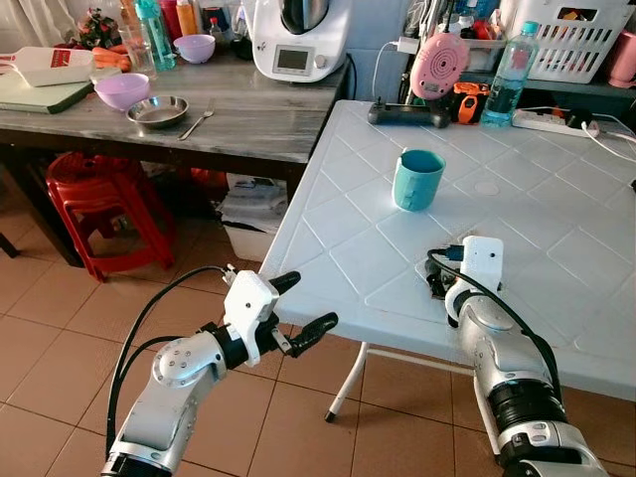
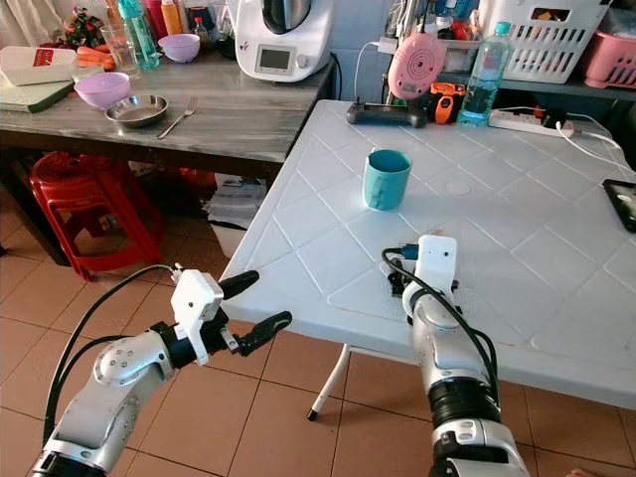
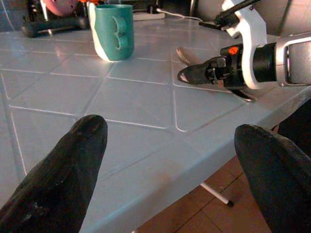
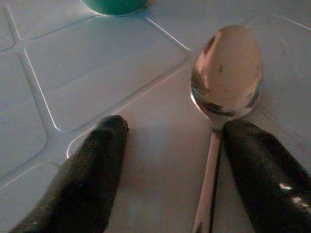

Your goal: Setting the table

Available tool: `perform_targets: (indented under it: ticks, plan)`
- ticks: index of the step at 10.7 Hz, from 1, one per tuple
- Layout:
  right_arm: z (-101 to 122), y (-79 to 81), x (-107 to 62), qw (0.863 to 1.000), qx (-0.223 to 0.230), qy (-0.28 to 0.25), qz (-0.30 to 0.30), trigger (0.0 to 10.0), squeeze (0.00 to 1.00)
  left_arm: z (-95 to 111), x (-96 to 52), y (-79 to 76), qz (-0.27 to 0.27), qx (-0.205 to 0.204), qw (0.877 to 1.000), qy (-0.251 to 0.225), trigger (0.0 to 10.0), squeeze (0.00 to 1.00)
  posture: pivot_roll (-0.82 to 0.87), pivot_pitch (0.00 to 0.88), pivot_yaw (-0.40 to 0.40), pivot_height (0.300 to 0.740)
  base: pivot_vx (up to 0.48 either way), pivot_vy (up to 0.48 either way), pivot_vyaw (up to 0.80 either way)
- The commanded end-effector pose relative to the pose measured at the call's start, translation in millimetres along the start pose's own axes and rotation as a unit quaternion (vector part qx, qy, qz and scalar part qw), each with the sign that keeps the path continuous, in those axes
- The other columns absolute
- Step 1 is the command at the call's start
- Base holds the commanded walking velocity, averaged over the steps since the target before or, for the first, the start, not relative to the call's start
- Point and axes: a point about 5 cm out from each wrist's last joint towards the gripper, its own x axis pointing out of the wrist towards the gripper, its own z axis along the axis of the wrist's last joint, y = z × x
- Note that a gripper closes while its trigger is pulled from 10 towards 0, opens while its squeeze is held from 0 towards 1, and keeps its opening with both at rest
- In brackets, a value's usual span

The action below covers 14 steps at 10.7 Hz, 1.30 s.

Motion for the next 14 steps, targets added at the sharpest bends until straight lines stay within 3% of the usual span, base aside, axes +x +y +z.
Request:
perform_targets:
  ticks: [1,4,6,8,9,11,12,14]
  plan:
    - [-18,-8.0,-2.2,0.999,-0.002,0.042,-0.016,2.5,0.00,3,-0.5,-1.0,-0.008,0.013,1.000,-0.002,10.0,0.00,0.00,0.028,0.016,0.740,0.000,0.000,0.00]
    - [-31,-17.5,-9.2,0.999,-0.008,0.052,0.003,2.5,0.00,3,-0.2,-0.6,-0.007,0.014,1.000,0.000,10.0,0.00,0.00,0.027,0.021,0.740,0.000,0.000,0.00]
    - [-27,-14.6,-8.6,0.998,-0.028,0.037,0.048,1.1,0.00,4,2.1,1.2,-0.006,0.019,1.000,-0.002,10.0,0.00,0.00,0.029,0.026,0.740,0.000,0.000,0.00]
    - [-22,-10.5,-7.3,0.997,-0.045,0.024,0.061,2.2,0.00,6,2.4,3.6,0.004,0.027,1.000,-0.006,10.0,0.00,0.00,0.027,0.027,0.740,0.000,0.000,0.00]
    - [-12,-5.9,-8.3,0.997,-0.047,-0.011,0.062,10.0,0.00,10,2.0,6.6,0.019,0.031,0.999,-0.016,10.0,0.00,0.00,0.027,0.027,0.740,0.000,0.000,0.00]
    - [5,-3.0,-14.7,0.994,-0.019,-0.084,0.060,10.0,0.00,14,2.4,10.6,0.032,0.033,0.999,-0.027,10.0,0.00,0.01,0.022,0.023,0.740,0.000,0.000,0.00]
    - [10,-2.8,-19.1,0.992,-0.010,-0.107,0.068,10.0,1.00,14,3.6,11.6,0.034,0.034,0.998,-0.029,10.0,0.00,0.00,0.021,0.025,0.740,0.000,0.000,0.00]
    - [11,-1.9,-24.4,0.990,-0.017,-0.121,0.066,10.0,1.00,15,5.6,11.3,0.032,0.034,0.998,-0.032,10.0,0.00,0.00,0.021,0.026,0.740,0.000,0.000,0.00]
